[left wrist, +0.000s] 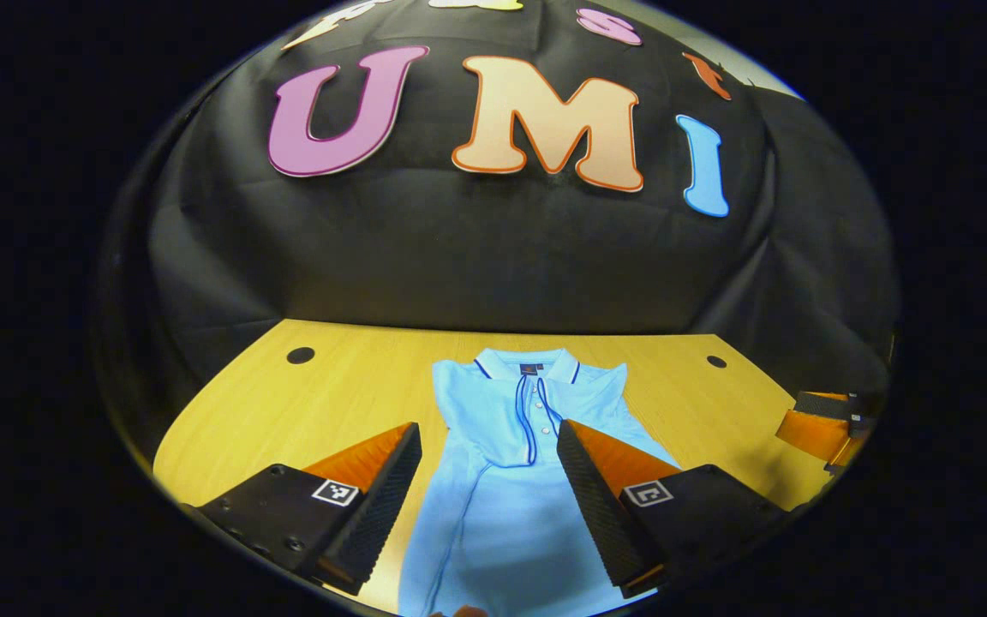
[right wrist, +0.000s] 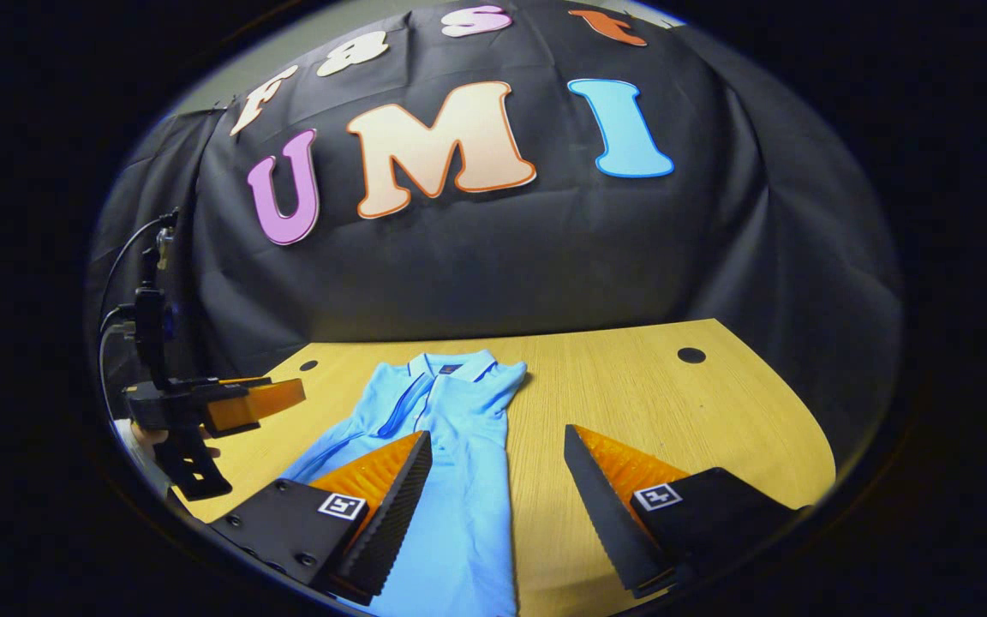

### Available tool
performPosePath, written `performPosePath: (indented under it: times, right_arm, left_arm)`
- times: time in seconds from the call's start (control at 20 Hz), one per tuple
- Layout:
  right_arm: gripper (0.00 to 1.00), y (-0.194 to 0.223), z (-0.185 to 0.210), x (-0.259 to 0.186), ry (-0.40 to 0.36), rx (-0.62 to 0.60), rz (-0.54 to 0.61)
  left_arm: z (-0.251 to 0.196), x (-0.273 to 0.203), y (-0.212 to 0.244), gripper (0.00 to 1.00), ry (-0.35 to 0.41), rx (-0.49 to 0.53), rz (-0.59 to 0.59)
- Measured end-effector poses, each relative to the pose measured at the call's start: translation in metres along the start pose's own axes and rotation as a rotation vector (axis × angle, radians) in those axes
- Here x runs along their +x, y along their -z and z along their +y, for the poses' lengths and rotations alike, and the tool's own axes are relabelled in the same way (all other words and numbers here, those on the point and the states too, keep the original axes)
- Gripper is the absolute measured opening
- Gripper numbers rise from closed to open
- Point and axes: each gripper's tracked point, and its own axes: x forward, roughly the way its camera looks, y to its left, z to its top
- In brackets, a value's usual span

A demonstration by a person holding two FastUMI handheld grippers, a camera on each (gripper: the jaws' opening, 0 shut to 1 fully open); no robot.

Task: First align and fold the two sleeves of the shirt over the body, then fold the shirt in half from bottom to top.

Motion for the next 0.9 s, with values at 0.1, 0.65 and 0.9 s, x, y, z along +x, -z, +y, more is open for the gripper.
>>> performPosePath:
  times: [0.1,0.65,0.9]
  right_arm:
    - [0.97,0.007,0.008,-0.015,0.003,-0.008,-0.001]
    - [0.97,0.069,0.026,-0.102,0.072,-0.041,0.046]
    - [0.97,0.117,0.026,-0.131,0.097,-0.073,0.125]
  left_arm:
    - [0.013,-0.024,0.005,0.96,-0.007,0.023,-0.001]
    - [0.032,-0.148,0.082,0.96,0.041,0.043,0.067]
    - [0.035,-0.183,0.132,0.96,0.048,0.065,0.149]
